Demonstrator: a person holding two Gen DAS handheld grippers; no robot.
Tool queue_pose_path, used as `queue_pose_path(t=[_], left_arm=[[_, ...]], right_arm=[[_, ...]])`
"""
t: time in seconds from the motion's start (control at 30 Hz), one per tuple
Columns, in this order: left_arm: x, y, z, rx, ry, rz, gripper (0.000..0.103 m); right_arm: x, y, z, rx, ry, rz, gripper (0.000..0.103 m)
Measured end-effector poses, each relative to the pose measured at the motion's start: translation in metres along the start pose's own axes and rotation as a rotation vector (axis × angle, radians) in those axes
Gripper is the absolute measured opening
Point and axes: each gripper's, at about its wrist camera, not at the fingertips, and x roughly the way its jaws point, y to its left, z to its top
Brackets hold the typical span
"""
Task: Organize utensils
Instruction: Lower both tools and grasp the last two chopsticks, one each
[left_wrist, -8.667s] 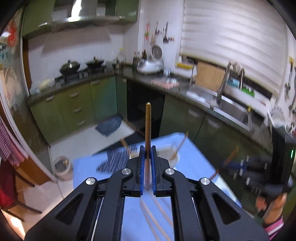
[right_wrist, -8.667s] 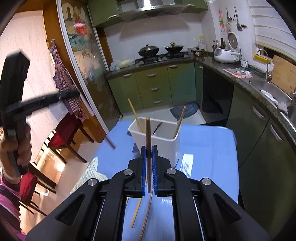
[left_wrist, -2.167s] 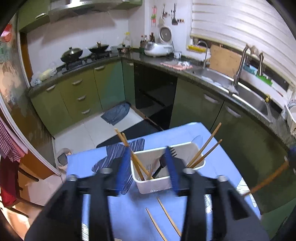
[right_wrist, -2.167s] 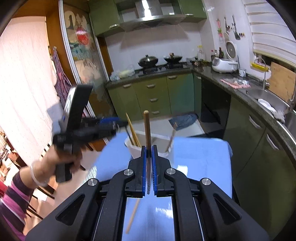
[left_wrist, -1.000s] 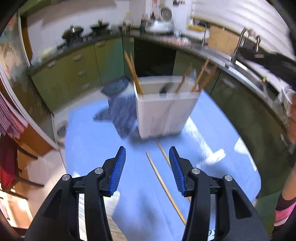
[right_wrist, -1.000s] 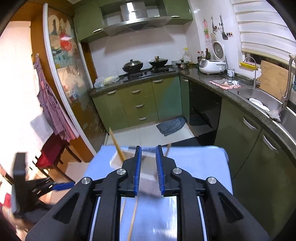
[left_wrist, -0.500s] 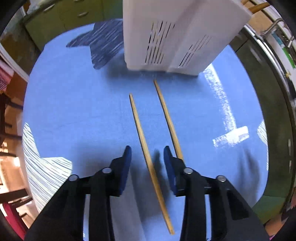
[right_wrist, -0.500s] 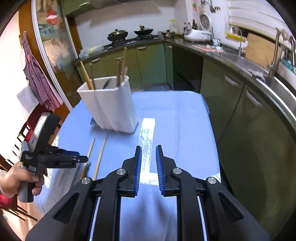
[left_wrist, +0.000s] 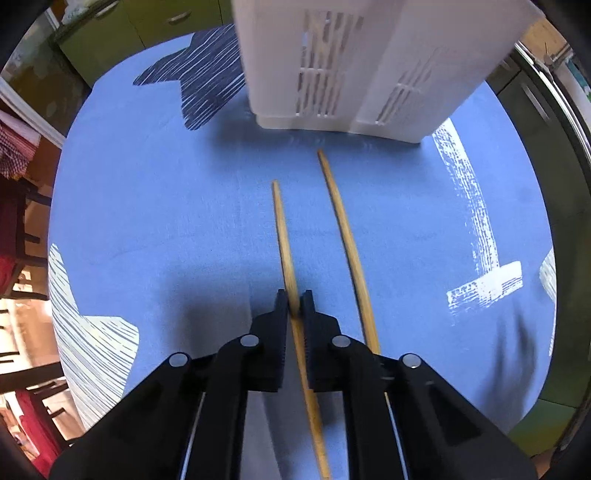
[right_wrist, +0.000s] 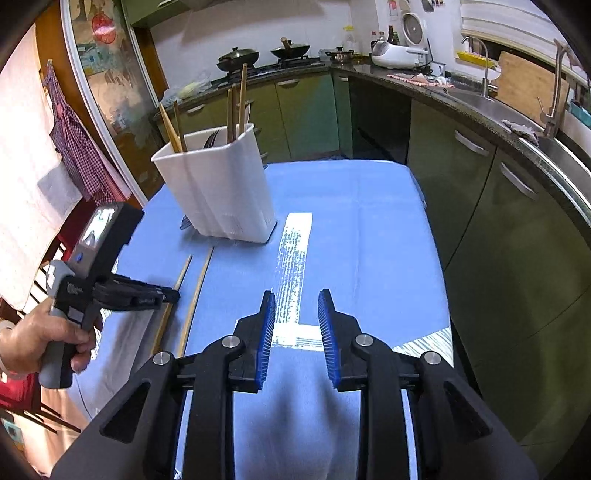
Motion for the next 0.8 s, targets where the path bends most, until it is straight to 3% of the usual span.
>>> queue_pose_path(t=[0.17,0.3,0.53,0.8], left_arm=[[-0.029,0.017,-0.007,0.005,-0.086,-0.043,0.007],[-0.074,0.033,-0.019,0.030,-0.210,-0.072,0.007],[-0.133,0.052,-0.054,0.085,-0.396,-0.073,0.007],[-0.158,0.072,-0.097,0.108,-0.483,-0.077,0.007]], right_arm=[[0.020,0.007,0.005,-0.015,0.066,0.001,0.025],[0.044,0.023,0.010,-0.043,0.123,0.001,0.025],[0.104,0.077,0.020,-0.113,0.254,0.049,0.025],[0.170,0.139,0.038,-0.189,0.382,0.027,0.025]])
